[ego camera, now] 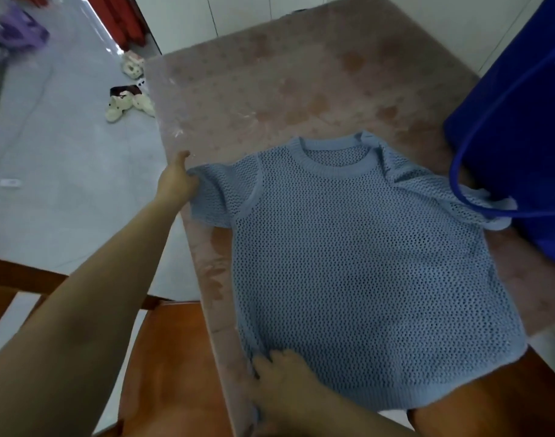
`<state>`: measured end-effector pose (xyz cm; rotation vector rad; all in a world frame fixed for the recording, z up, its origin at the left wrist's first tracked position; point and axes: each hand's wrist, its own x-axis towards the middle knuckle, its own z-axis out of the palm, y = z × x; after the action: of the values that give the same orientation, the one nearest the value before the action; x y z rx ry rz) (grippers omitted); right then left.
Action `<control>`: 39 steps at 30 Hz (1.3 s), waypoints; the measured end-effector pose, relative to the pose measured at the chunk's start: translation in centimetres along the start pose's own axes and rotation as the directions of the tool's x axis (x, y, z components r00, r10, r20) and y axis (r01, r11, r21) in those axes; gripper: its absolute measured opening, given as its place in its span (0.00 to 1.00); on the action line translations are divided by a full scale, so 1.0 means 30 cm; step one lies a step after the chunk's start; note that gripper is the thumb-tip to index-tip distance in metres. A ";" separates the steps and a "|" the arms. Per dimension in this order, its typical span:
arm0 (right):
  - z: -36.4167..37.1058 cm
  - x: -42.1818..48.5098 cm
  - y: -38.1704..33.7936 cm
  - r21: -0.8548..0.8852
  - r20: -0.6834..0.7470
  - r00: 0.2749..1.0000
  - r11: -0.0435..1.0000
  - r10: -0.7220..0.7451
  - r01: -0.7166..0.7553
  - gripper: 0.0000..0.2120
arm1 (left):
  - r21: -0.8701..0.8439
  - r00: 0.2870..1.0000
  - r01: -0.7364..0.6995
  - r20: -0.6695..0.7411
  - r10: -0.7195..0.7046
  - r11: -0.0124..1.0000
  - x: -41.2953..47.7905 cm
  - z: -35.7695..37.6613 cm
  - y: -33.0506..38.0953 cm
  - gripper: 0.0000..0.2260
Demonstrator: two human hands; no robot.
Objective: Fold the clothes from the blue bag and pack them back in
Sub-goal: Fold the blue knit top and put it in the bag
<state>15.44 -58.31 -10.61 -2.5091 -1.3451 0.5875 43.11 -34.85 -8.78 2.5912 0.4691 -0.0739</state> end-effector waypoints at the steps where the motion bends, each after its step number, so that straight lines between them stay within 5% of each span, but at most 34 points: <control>1: 0.026 0.003 -0.002 -0.021 0.055 0.997 0.998 0.057 -0.055 0.40 | 0.002 1.000 0.008 0.009 -0.008 1.000 -0.007 -0.008 0.009 0.26; 2: 0.043 0.004 -0.013 -0.017 0.116 0.987 0.994 0.107 -0.106 0.43 | -0.002 1.000 0.011 0.014 -0.010 1.000 -0.014 -0.012 0.018 0.26; 6: 0.063 -0.022 -0.004 0.252 -0.053 0.963 0.937 0.265 -0.243 0.16 | -0.015 1.000 -0.008 0.022 0.008 1.000 -0.031 -0.011 0.052 0.21; 9: 0.046 -0.053 0.022 0.614 -0.073 0.903 0.733 0.423 -0.293 0.08 | -0.065 0.999 0.023 0.037 -0.020 0.998 -0.034 -0.015 0.074 0.11; 12: 0.033 -0.099 0.026 0.781 -0.047 0.884 0.568 0.466 -0.258 0.06 | -0.169 0.997 0.057 0.060 -0.048 0.984 -0.038 -0.029 0.103 0.08; 15: 0.024 -0.169 0.034 0.842 -0.082 0.896 0.512 0.435 -0.172 0.11 | -0.305 0.996 0.084 0.057 -0.070 0.949 -0.030 -0.045 0.192 0.06; 18: 0.011 -0.263 0.056 0.876 -0.042 0.835 0.422 0.548 -0.233 0.15 | -0.436 0.998 0.064 0.040 -0.052 0.898 -0.020 -0.033 0.331 0.04; 21: 0.010 -0.344 0.097 0.879 0.039 0.710 0.313 0.703 -0.359 0.16 | -0.634 0.975 0.128 0.220 0.018 0.762 -0.037 0.050 0.463 0.03; 23: 0.013 -0.380 0.124 0.771 0.078 0.659 0.374 0.748 -0.516 0.10 | -0.653 0.934 0.189 0.350 0.070 0.733 -0.057 0.135 0.513 0.07; 25: 0.000 -0.401 0.140 0.602 0.050 0.656 0.502 0.753 -0.622 0.08 | -0.495 0.939 0.047 0.318 0.131 0.868 -0.063 0.220 0.515 0.11; 27: -0.018 -0.413 0.160 0.514 0.010 0.664 0.565 0.748 -0.645 0.14 | -0.163 0.925 -0.201 0.293 0.241 0.966 -0.064 0.282 0.479 0.12; 30: -0.026 -0.422 0.189 0.398 0.049 0.708 0.636 0.705 -0.661 0.17 | 0.180 0.814 -0.455 0.483 0.324 0.872 -0.087 0.328 0.436 0.14; 33: -0.036 -0.429 0.226 0.344 0.138 0.756 0.685 0.639 -0.642 0.18 | 0.153 0.822 -0.475 0.429 0.374 0.867 -0.109 0.319 0.491 0.13; 36: -0.067 -0.474 0.322 0.513 0.006 0.623 0.532 0.782 -0.673 0.14 | 0.109 0.767 -0.580 0.405 0.497 0.807 -0.109 0.335 0.613 0.08; 39: -0.067 -0.569 0.424 0.617 -0.180 0.353 0.385 0.918 -0.686 0.14 | 0.030 0.623 -0.718 0.471 0.624 0.695 -0.172 0.397 0.767 0.08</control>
<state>17.28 -79.58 -9.67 -2.4836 0.3877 0.2667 46.56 -61.01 -7.70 2.6647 -0.7412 -0.4450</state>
